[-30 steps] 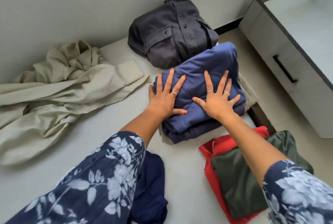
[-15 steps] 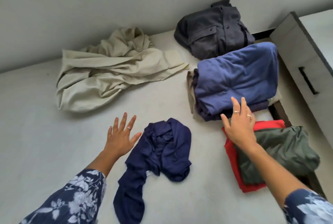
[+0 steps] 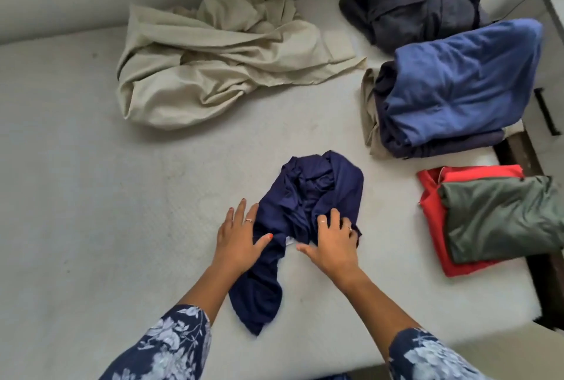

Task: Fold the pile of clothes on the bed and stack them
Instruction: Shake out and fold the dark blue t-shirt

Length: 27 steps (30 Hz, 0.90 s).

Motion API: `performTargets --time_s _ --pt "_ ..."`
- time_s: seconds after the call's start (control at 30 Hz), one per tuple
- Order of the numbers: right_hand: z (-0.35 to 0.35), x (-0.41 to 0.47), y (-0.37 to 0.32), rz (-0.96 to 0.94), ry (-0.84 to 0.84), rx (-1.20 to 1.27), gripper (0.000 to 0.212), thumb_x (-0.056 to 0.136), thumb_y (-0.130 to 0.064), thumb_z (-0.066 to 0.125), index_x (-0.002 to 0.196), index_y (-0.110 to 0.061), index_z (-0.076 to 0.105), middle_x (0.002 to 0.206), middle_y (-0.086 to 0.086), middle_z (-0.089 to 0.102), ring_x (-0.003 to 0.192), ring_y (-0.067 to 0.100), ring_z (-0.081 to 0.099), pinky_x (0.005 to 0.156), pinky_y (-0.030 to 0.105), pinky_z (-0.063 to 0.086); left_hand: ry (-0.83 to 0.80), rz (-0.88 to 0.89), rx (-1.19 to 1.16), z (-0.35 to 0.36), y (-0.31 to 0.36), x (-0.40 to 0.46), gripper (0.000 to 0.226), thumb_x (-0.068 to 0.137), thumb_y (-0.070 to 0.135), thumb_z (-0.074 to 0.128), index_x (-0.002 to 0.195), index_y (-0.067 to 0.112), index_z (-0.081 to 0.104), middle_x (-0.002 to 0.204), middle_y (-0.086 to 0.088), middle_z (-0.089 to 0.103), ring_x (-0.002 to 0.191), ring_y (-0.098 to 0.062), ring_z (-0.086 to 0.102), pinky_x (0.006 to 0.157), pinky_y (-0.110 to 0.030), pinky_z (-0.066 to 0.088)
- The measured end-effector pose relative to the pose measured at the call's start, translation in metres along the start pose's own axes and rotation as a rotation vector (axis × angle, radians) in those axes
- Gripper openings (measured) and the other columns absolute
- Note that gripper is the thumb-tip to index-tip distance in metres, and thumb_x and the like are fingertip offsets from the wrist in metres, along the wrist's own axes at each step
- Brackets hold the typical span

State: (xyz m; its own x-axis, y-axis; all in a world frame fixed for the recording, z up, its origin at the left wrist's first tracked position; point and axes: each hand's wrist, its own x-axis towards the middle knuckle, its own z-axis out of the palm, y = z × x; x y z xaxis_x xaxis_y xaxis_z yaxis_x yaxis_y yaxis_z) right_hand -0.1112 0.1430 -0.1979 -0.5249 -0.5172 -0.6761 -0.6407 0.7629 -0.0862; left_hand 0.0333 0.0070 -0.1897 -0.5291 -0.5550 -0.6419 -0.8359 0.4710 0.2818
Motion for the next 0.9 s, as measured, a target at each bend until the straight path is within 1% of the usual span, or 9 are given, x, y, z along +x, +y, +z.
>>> performTargets --time_s 0.1,0.2,0.3,0.37,0.47,0.53,0.67,0.77,0.9 --pt "0.007 0.003 -0.015 0.063 0.124 0.015 0.068 0.087 -0.065 0.047 0.139 -0.024 0.033 0.149 0.012 0.022 0.134 0.041 0.026 0.105 0.055 0.028 0.024 -0.014 -0.089 0.012 -0.013 -0.008 0.073 0.095 0.049 0.045 0.153 0.024 0.008 0.160 0.000 -0.004 0.147 -0.025 -0.001 0.118 -0.041 0.012" --pt "0.004 0.011 -0.023 0.044 0.204 0.091 0.032 0.095 -0.034 0.050 0.126 -0.024 0.049 0.136 0.014 0.035 0.123 0.038 0.037 0.102 0.050 0.033 0.039 -0.049 -0.182 0.010 -0.030 -0.019 0.069 0.096 0.045 0.046 0.152 0.021 0.014 0.160 -0.001 0.000 0.147 -0.023 0.004 0.119 -0.040 0.014" --pt "-0.020 0.012 -0.033 -0.040 0.170 0.596 0.006 0.094 -0.014 0.047 0.094 -0.011 0.052 0.097 0.014 0.049 0.085 0.024 0.047 0.075 0.034 0.039 0.043 -0.110 -0.275 -0.007 -0.051 -0.034 0.066 0.096 0.040 0.048 0.151 0.017 0.018 0.160 -0.002 0.004 0.145 -0.023 0.013 0.117 -0.038 0.018" --pt "-0.055 0.002 -0.043 -0.066 0.094 0.874 0.011 0.097 -0.013 0.044 0.089 -0.006 0.048 0.090 0.008 0.049 0.081 0.017 0.046 0.072 0.031 0.036 0.030 -0.175 -0.361 -0.031 -0.061 -0.044 0.064 0.097 0.037 0.048 0.150 0.014 0.020 0.159 -0.006 0.009 0.143 -0.024 0.019 0.116 -0.035 0.019" --pt "-0.123 -0.027 -0.069 -0.144 0.020 1.168 0.016 0.100 -0.015 0.042 0.094 -0.010 0.056 0.091 0.002 0.056 0.088 0.016 0.056 0.085 0.031 0.046 -0.023 -0.285 -0.543 -0.080 -0.068 -0.063 0.061 0.098 0.034 0.049 0.148 0.010 0.025 0.155 -0.012 0.023 0.139 -0.025 0.031 0.112 -0.031 0.026" --pt "-0.179 -0.060 -0.089 -0.206 0.037 1.262 0.019 0.101 -0.013 0.042 0.086 -0.014 0.054 0.082 0.003 0.055 0.080 0.014 0.055 0.079 0.028 0.048 -0.050 -0.297 -0.603 -0.121 -0.065 -0.083 0.058 0.097 0.035 0.049 0.146 0.010 0.029 0.149 -0.014 0.035 0.134 -0.027 0.039 0.109 -0.032 0.032" --pt "-0.277 -0.148 -0.120 -0.318 0.118 1.302 0.022 0.102 -0.015 0.040 0.085 -0.014 0.055 0.082 0.006 0.061 0.074 0.014 0.061 0.069 0.025 0.052 -0.066 -0.192 -0.694 -0.202 -0.053 -0.134 0.051 0.095 0.035 0.054 0.139 0.012 0.041 0.134 -0.009 0.052 0.112 -0.025 0.056 0.092 -0.032 0.044" --pt "-0.333 -0.212 -0.140 -0.402 0.181 1.238 0.025 0.103 -0.015 0.039 0.082 -0.015 0.055 0.080 0.006 0.062 0.071 0.014 0.060 0.069 0.027 0.051 -0.111 -0.065 -0.704 -0.253 -0.038 -0.169 0.050 0.093 0.033 0.058 0.137 0.013 0.042 0.126 -0.006 0.054 0.108 -0.025 0.058 0.085 -0.032 0.043" --pt "-0.385 -0.284 -0.163 -0.499 0.274 1.189 0.023 0.102 -0.017 0.041 0.084 -0.017 0.055 0.078 0.004 0.065 0.068 0.011 0.062 0.068 0.028 0.053 -0.116 0.111 -0.594 -0.304 -0.024 -0.207 0.066 0.085 0.038 0.068 0.139 0.018 0.038 0.116 0.000 0.055 0.099 -0.018 0.057 0.075 -0.025 0.044"
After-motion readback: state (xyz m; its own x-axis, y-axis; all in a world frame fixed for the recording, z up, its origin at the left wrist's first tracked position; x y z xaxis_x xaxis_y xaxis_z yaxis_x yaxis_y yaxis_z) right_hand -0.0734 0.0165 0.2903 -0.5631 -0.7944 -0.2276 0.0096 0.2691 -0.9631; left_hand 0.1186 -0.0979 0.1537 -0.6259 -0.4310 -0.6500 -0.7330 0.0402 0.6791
